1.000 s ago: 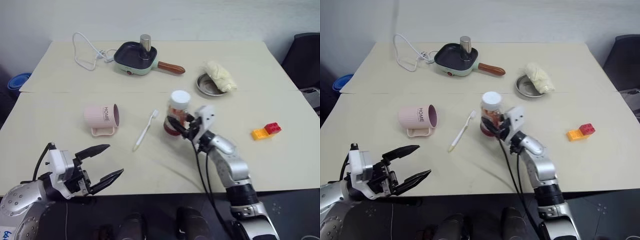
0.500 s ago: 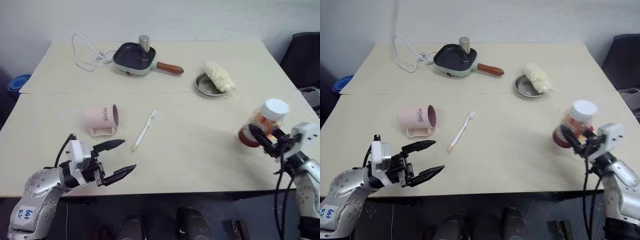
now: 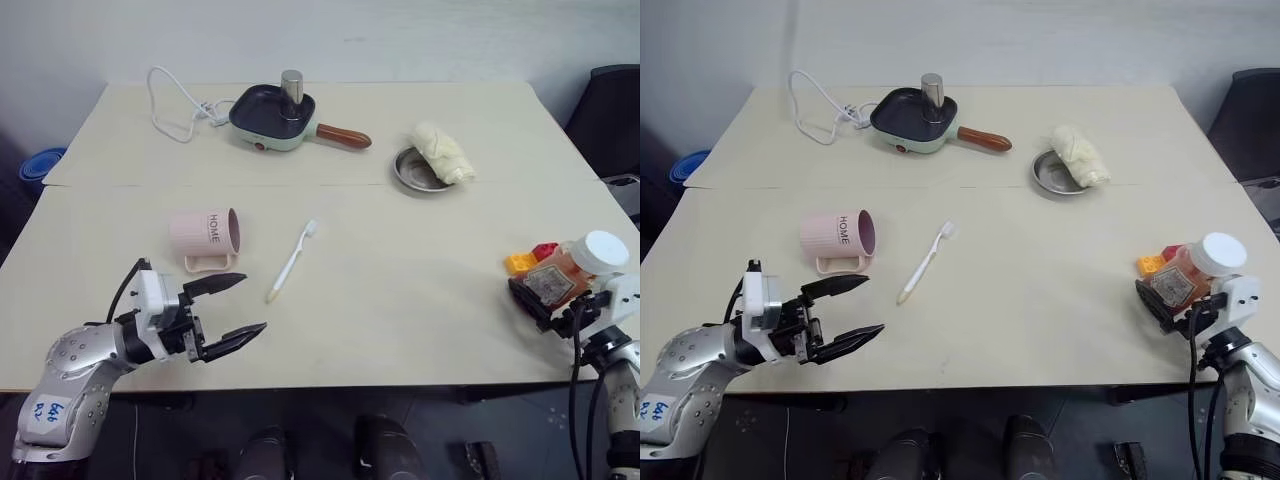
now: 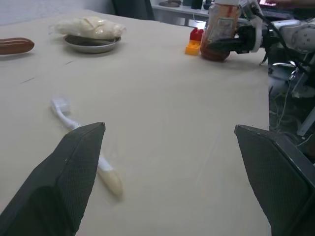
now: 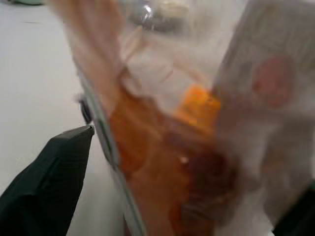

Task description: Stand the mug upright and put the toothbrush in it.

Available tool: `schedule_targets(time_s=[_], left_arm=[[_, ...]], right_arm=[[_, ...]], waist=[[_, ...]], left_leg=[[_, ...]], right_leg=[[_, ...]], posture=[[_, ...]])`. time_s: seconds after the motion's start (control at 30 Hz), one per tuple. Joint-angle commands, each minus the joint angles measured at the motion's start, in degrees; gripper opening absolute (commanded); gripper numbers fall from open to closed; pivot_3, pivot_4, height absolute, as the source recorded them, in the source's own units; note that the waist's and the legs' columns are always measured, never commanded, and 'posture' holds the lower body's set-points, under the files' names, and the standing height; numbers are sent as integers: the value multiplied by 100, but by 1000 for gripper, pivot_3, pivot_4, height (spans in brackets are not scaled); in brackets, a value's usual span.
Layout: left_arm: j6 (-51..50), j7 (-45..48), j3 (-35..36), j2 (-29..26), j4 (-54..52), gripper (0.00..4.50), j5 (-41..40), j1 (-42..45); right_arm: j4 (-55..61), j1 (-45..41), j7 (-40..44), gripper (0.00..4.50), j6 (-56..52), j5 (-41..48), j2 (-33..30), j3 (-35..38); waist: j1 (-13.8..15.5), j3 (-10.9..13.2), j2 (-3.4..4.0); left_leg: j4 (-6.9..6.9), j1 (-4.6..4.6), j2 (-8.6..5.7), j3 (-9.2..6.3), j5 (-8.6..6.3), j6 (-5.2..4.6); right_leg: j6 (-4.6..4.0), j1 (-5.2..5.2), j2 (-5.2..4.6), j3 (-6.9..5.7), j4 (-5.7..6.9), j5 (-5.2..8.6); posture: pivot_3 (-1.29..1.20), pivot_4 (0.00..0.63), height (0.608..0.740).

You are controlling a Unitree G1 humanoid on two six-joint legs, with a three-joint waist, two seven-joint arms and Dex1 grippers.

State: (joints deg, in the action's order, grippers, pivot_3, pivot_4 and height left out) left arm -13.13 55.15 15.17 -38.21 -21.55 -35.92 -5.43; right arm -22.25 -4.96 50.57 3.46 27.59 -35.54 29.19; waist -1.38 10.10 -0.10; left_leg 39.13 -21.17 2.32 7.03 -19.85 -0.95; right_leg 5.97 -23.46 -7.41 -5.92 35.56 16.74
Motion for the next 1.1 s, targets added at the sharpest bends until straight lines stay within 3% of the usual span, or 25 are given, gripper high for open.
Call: schedule_targets(time_s=[0.03,0.23,0.37,0.43,0.57,0.73,0.83,0.93,1.1], left_arm=[[91,-34,396,-29,-62,4500,-41,-276],[393,-163,1002,38,629,4500,264,-776],[986,-276,1432,128,1200,4500,580,-1043],[1215,-488,1810,170,1465,4500,727,-1228],[1371,-643,2264,207,1621,4500,793,-1622],[1039,-597,2665,-89,993,4500,893,-2346],[295,-941,2348,-578,303,4500,963,-1971],[-391,-1205,1522,-1190,-95,4500,1320,-1183],[-1437,-1261,-19,-1922,394,4500,1928,456]], right_arm=[[355,378,100,4461,352,-5,-351,409],[759,1480,1438,4461,880,478,-492,698],[665,1777,2287,4461,1105,456,-637,469],[955,1707,2710,4461,1282,561,-475,185],[1887,1379,2674,4461,937,767,-36,-580],[2278,294,2741,4461,960,803,643,-1626],[2228,30,2718,4461,892,797,716,-1782],[2142,-62,2736,4461,897,771,724,-1849],[2178,-37,2649,4461,897,774,722,-1891]], waist=[[10,0,0],[14,0,-1],[-20,0,-1],[-37,0,-9],[-41,-2,-12],[67,0,-8],[132,-7,-27],[256,-5,-16],[166,-1,-6]], left_leg=[[0,0,0,0,0,0],[-2,7,2,-2,-2,-1],[-6,10,6,-1,-5,-2],[-5,10,9,0,-5,-3],[-5,14,36,-1,-17,14],[-5,6,30,-7,-23,18],[-2,6,30,-10,-26,15],[-2,5,20,-20,-22,16],[-4,4,14,-6,-19,18]], right_leg=[[0,0,-1,0,-1,0],[1,5,1,-1,-26,0],[0,4,2,-1,-29,0],[0,5,1,-1,-30,0],[-5,4,-11,1,-32,2],[-11,-3,-15,-8,-31,6],[-11,-3,-20,-11,-32,5],[-13,-2,-27,-12,-23,5],[-13,-6,3,-10,7,5]], posture=[[0,150,740],[0,150,740],[0,150,740],[0,150,740],[0,150,740],[0,150,740],[0,150,740],[0,150,740],[0,150,740]])
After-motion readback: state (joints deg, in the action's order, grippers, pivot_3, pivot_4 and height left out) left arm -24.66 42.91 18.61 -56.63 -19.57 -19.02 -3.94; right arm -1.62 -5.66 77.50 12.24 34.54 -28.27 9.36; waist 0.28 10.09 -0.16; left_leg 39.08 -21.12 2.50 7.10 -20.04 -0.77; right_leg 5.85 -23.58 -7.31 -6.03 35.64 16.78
